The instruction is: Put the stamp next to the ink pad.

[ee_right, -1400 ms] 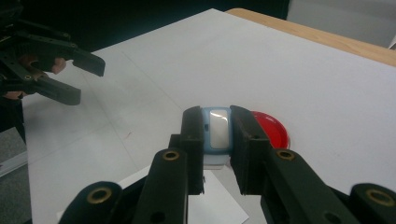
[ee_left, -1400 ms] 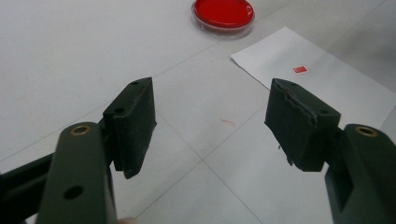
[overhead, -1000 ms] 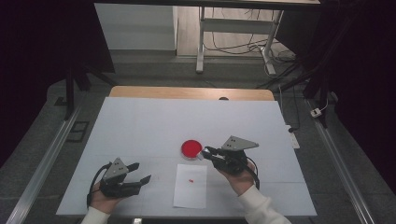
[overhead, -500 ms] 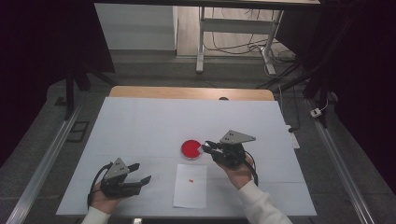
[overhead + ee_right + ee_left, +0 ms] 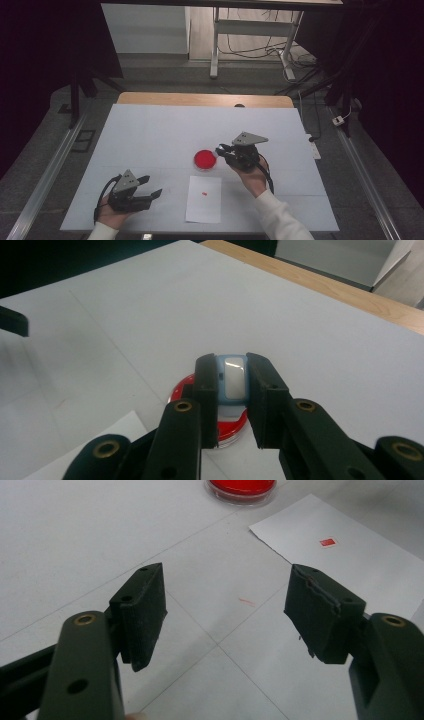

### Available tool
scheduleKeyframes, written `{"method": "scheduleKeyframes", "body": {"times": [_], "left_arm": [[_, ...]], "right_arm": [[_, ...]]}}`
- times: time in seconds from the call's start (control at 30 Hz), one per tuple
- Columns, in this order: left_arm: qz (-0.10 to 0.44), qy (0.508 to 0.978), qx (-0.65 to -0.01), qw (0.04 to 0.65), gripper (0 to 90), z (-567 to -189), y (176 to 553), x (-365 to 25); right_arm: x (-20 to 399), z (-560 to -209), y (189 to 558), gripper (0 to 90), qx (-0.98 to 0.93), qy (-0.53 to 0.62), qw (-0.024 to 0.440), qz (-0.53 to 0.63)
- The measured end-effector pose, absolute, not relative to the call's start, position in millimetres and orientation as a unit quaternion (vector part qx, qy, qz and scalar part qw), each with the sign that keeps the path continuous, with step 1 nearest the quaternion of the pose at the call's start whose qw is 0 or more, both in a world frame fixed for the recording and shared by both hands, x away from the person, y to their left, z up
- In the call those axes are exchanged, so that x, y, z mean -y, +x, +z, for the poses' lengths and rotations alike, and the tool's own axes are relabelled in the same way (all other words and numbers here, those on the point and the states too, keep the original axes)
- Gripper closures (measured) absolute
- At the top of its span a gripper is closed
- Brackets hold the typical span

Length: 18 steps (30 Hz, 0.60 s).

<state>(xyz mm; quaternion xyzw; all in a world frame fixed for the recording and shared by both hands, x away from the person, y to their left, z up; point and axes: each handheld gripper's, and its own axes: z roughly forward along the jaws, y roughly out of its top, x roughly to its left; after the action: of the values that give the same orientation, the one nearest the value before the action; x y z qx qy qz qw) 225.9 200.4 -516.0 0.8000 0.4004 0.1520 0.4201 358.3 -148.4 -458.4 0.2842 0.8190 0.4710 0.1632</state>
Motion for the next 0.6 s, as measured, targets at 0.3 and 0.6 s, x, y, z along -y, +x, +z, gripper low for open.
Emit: {"method": "scheduleKeyframes", "body": {"times": [0.3,0.6], "left_arm": [[0.153,0.802,-0.399,0.418,32.3,-516.3,225.6,-199.4],[0.153,0.804,-0.398,0.414,32.3,-516.7,225.6,-199.2]], "right_arm": [[151.0,-465.9,375.2,74.9,-0.823,0.299,0.168,0.453],[150.0,-479.0,390.9,74.8,-0.830,0.314,0.163,0.432]]}}
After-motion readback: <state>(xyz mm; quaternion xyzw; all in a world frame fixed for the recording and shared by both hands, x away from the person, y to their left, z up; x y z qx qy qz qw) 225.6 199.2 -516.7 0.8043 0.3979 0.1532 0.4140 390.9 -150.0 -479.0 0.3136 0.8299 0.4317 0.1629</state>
